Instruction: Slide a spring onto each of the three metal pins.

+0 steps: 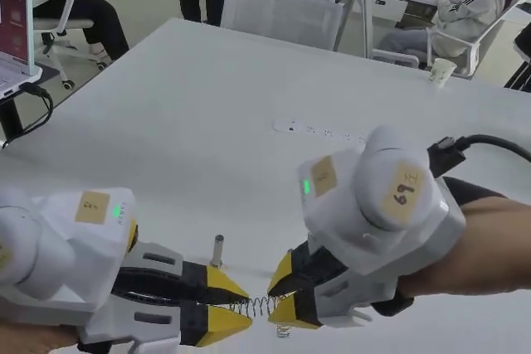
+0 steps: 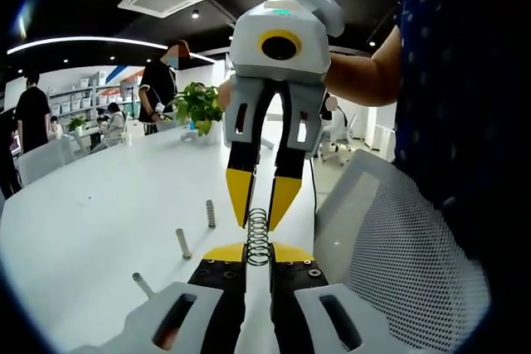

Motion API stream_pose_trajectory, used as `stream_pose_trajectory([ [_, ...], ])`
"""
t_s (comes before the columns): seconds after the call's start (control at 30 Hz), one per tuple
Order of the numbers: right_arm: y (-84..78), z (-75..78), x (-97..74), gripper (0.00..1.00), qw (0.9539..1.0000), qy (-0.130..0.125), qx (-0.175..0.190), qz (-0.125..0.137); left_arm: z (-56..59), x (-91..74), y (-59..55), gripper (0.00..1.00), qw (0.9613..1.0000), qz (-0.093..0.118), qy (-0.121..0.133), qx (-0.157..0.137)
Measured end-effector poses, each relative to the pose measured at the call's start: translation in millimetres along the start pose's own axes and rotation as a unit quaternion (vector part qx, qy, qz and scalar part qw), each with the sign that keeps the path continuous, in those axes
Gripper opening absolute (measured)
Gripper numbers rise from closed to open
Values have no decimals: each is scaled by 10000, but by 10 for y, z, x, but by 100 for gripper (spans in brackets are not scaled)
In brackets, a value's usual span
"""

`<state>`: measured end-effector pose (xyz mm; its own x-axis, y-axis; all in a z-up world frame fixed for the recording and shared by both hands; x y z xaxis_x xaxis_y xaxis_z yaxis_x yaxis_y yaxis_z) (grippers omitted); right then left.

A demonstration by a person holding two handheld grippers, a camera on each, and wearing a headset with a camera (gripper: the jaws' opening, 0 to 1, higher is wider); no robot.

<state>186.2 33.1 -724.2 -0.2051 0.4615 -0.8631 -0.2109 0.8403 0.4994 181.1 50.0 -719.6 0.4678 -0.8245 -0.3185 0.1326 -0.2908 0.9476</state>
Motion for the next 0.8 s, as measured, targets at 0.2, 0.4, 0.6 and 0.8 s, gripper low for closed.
stream_pose_trajectory([
  [0.2, -47, 14, -1, 11, 9999, 54, 82, 82, 8, -18, 36, 2, 10000, 49, -19, 1],
  [0.4, -60, 1, 24, 9, 9997, 109, 127, 204, 10, -30, 78, 2, 9999, 123, -24, -14],
  [0.6, 6, -6, -48, 8, 9997, 45, 123, 229, 10, -22, 65, 2, 9999, 99, -16, 30],
  [0.8, 85, -20, -98, 8, 9998, 3, 116, 183, -2, 2, 60, 2, 10000, 96, 1, 28],
])
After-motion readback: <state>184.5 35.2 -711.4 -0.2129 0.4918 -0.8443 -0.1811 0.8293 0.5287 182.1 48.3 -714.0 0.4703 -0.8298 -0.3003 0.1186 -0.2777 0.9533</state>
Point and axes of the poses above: the centre of the closed fingertips' face, and the gripper's own axes: x roughly forward along the fingers, z roughly to its right, y roughly out of its top, the point moved 1 cm from there along -x, roughly backward along the fingers, and after that the axes turned 10 degrees about y, right-handed, at the moved point
